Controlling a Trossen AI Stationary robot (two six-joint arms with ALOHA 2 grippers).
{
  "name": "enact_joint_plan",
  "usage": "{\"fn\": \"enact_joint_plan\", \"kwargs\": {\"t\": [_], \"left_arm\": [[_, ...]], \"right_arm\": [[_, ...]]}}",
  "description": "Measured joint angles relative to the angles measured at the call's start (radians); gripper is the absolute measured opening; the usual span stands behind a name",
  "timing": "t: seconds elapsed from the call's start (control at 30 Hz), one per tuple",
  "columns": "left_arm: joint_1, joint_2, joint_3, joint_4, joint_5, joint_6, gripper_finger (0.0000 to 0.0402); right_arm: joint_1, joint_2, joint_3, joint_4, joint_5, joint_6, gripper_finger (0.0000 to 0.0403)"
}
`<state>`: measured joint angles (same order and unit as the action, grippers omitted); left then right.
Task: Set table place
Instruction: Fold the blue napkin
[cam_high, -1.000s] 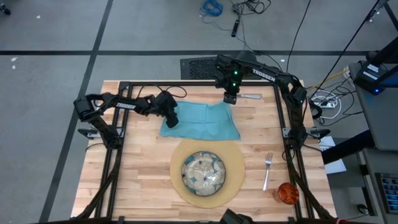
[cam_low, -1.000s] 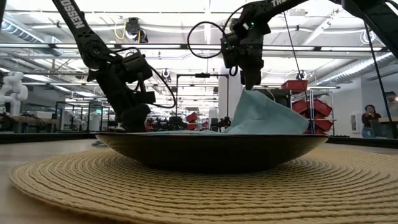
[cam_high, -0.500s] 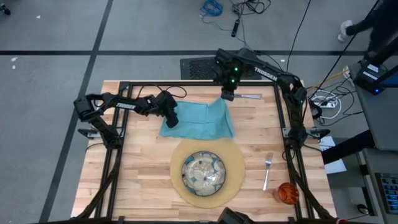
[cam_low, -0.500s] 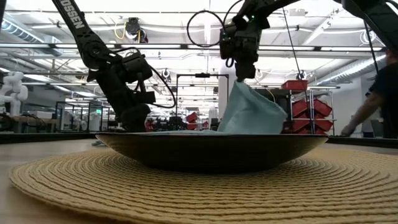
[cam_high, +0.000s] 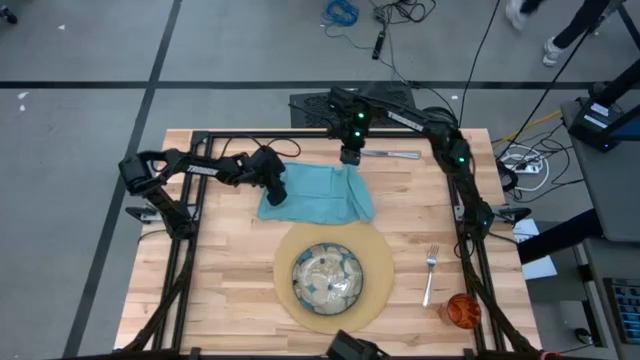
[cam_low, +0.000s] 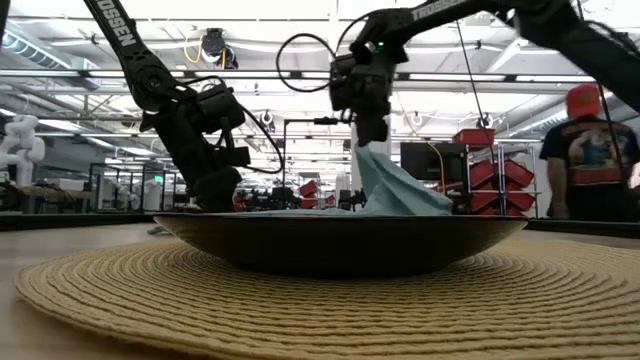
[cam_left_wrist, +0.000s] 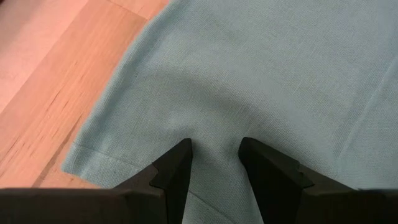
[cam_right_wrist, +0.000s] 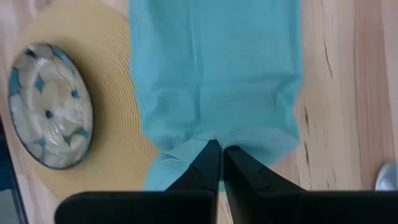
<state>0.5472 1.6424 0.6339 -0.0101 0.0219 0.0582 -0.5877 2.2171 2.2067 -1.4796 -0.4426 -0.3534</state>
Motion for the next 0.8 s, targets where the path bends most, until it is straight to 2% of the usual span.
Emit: {"fn": "enact_joint_plan", "kwargs": {"t": [0.13,0.23,0.37,0.47,0.8], "left_arm": [[0.0,0.0,0.0,0.0,0.0,0.0,0.0136],[0.0,0.0,0.001,0.001,0.0,0.001,0.0136],[0.0,0.0,0.001,0.003,0.0,0.001,0.0136],[0.0,0.0,0.001,0.005,0.001,0.001,0.0136],[-0.017,0.0,0.001,0.01,-0.007,0.003,0.0136]], "right_arm": [[0.001,0.081,0.153,-0.023,-0.016,0.002,0.0],[0.001,0.07,0.114,0.018,-0.056,0.013,0.0],[0.001,0.072,0.133,0.055,-0.066,0.024,0.0],[0.0,0.066,0.151,0.119,-0.118,0.057,0.0],[0.054,0.062,0.151,0.212,-0.141,0.099,0.0]]}}
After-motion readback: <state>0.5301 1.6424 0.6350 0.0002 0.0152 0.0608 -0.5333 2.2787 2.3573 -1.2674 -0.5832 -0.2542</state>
